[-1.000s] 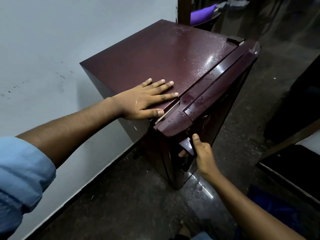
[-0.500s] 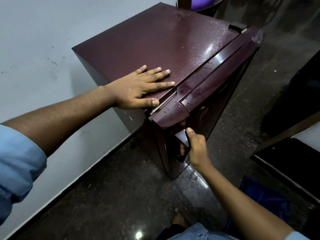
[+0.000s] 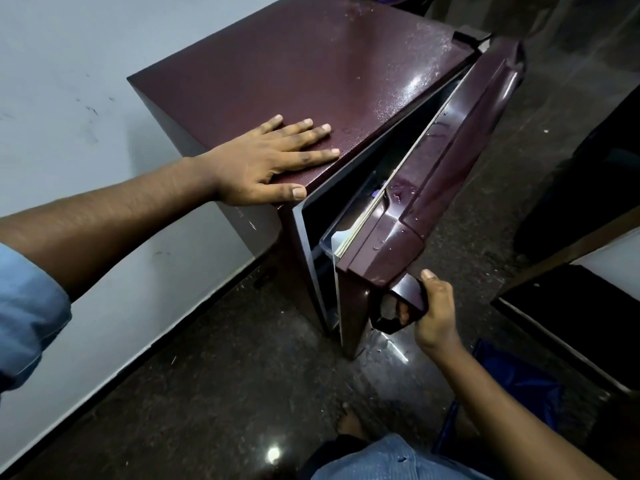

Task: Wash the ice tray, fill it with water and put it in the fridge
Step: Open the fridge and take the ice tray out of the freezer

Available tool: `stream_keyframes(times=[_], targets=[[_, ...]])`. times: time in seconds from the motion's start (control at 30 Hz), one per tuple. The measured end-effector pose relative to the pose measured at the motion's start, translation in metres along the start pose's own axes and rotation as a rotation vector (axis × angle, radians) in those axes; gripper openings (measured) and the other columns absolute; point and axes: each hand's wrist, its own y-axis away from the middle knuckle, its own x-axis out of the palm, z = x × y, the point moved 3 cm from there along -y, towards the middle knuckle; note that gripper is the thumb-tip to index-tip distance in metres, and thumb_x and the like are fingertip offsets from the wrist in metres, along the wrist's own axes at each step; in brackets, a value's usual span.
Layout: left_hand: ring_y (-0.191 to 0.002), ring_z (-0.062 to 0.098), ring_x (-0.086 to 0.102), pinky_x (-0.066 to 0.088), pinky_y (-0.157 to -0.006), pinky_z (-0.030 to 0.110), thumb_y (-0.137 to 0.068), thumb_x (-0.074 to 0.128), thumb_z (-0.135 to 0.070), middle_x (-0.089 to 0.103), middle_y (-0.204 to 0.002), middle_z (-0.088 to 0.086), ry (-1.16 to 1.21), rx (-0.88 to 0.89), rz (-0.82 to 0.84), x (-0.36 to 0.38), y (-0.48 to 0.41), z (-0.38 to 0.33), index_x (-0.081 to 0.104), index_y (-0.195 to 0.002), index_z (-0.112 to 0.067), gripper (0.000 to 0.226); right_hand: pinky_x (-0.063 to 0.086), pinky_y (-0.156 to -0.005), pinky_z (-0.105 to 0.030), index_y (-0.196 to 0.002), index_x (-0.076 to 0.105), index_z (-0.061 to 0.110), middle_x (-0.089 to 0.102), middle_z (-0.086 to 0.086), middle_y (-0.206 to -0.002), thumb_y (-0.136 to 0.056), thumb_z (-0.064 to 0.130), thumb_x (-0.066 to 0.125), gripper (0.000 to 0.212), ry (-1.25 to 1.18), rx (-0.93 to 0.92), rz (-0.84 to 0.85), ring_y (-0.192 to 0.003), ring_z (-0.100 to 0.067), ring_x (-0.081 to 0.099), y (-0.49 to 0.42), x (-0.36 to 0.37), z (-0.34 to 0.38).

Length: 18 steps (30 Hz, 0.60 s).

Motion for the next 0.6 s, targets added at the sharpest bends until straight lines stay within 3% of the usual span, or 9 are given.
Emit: stream_keyframes(times=[0.1,0.13,0.17,0.2,0.23,0.33,0.4,0.6], targets=[[-0.166,0.02,-0.006,-0.001,-0.131,0.06,-0.103,0.02,-0.077,-0.005,-0.179,-0.008,-0.003,-0.005,0.002,-0.001,0.001,-0.002,0.004,-0.167,-0.049,0.072,0.037,-0.046,-0.015,-0.051,0.066,0.032,0.049,0.021,-0.044,-0.106,0.012,0.027,0.071,0.027,-0.038,0.015,-0.042,0.007,0.046,0.003,-0.014,0.004],[-0.166,0.021,-0.006,0.0,-0.131,0.06,-0.103,0.02,-0.077,-0.006,-0.179,-0.008,-0.006,-0.007,0.003,-0.001,0.001,-0.003,0.004,-0.167,-0.049,0.072,0.039,-0.047,-0.022,-0.051,0.066,0.028,0.05,0.016,-0.044,-0.107,0.021,0.031,0.066,0.042,-0.045,0.0,-0.045,0.002,0.048,0.004,-0.018,0.006],[-0.166,0.021,-0.006,0.0,-0.131,0.06,-0.103,0.019,-0.077,-0.006,-0.179,-0.008,-0.009,-0.006,0.003,-0.001,0.001,-0.003,0.003,-0.167,-0.049,0.072,0.039,-0.047,-0.033,-0.053,0.066,0.018,0.051,-0.001,-0.045,-0.105,0.034,0.038,0.061,0.053,-0.043,-0.027,-0.048,-0.014,0.052,0.006,-0.023,0.009],[-0.166,0.022,-0.006,0.001,-0.131,0.06,-0.103,0.019,-0.077,-0.006,-0.179,-0.008,-0.012,-0.004,0.002,-0.001,0.002,-0.004,0.003,-0.167,-0.048,0.072,0.036,-0.049,-0.044,-0.057,0.061,-0.001,0.046,-0.023,-0.048,-0.103,0.047,0.046,0.068,0.056,-0.036,-0.038,-0.052,-0.026,0.049,0.007,-0.029,0.011],[-0.166,0.022,-0.006,0.001,-0.131,0.061,-0.103,0.018,-0.077,-0.006,-0.179,-0.009,-0.012,-0.005,0.0,-0.002,0.002,-0.005,0.003,-0.167,-0.048,0.072,0.032,-0.052,-0.05,-0.06,0.052,-0.011,0.042,-0.03,-0.052,-0.1,0.058,0.052,0.08,0.079,-0.027,-0.031,-0.056,-0.033,0.045,0.008,-0.036,0.012],[-0.166,0.024,-0.006,0.003,-0.13,0.064,-0.102,0.018,-0.078,-0.01,-0.178,-0.01,-0.012,-0.019,-0.005,-0.002,0.003,-0.01,0.001,-0.167,-0.048,0.074,0.03,-0.057,-0.058,-0.066,0.044,-0.012,0.04,-0.029,-0.06,-0.091,0.075,0.057,0.091,0.137,-0.025,-0.031,-0.057,-0.041,0.035,0.014,-0.054,0.021],[-0.165,0.027,-0.007,0.005,-0.129,0.068,-0.101,0.02,-0.08,-0.016,-0.178,-0.008,-0.041,-0.021,-0.027,-0.002,0.001,-0.018,-0.001,-0.168,-0.045,0.079,0.032,-0.06,-0.066,-0.068,0.047,-0.017,0.038,-0.042,-0.063,-0.092,0.077,0.054,0.097,0.17,-0.02,-0.028,-0.057,-0.055,0.035,0.017,-0.066,0.028],[-0.165,0.035,-0.007,0.003,-0.128,0.07,-0.103,0.02,-0.077,-0.012,-0.178,0.009,-0.231,0.156,-0.171,-0.006,-0.035,-0.076,0.005,-0.171,-0.034,0.082,0.04,-0.061,-0.047,-0.074,0.054,-0.022,0.052,-0.045,-0.071,-0.102,0.059,0.044,0.087,0.207,-0.003,-0.077,-0.065,-0.039,0.049,0.033,-0.1,0.043]])
